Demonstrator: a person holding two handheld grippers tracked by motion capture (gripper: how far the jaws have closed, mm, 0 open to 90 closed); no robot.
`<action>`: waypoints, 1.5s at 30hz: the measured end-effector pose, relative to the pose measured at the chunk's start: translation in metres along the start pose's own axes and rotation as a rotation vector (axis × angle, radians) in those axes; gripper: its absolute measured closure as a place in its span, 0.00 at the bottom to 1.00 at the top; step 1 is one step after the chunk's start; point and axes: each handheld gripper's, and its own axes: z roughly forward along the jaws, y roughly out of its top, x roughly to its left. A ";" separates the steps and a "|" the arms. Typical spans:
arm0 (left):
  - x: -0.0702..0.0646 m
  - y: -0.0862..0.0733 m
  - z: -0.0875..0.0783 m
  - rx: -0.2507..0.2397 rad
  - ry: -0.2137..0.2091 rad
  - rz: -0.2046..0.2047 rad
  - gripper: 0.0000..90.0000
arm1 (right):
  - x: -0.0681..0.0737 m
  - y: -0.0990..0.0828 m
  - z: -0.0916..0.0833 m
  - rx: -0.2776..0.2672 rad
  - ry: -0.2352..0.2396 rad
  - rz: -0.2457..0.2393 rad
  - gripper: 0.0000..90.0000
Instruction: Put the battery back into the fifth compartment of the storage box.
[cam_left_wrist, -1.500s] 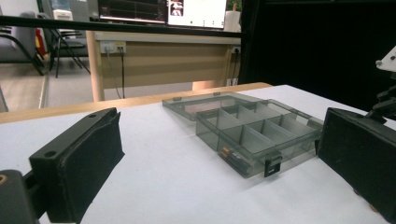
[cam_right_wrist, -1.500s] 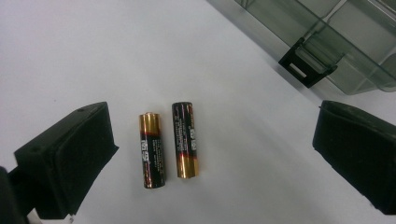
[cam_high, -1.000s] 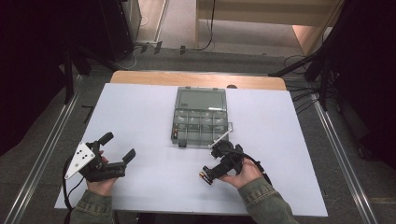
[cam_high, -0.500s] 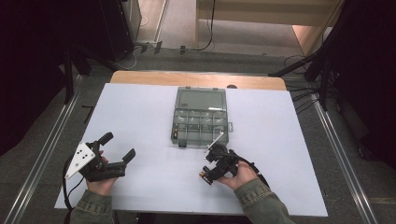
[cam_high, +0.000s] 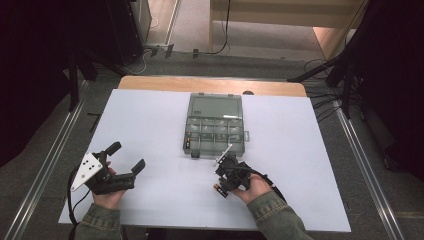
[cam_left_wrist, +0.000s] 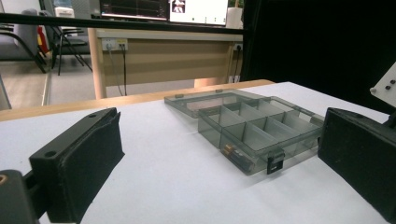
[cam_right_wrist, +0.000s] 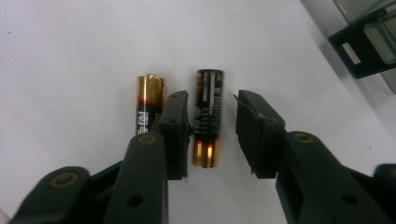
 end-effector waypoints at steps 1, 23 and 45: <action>0.000 0.000 0.000 0.000 0.000 0.000 0.00 | 0.001 0.001 0.001 0.010 -0.016 -0.007 0.82; 0.000 0.000 0.000 0.000 0.005 0.002 0.00 | -0.003 0.002 -0.008 -0.008 0.004 0.046 0.86; 0.000 0.000 0.000 0.000 0.003 -0.002 0.00 | -0.007 0.027 -0.019 -0.082 0.031 0.090 0.86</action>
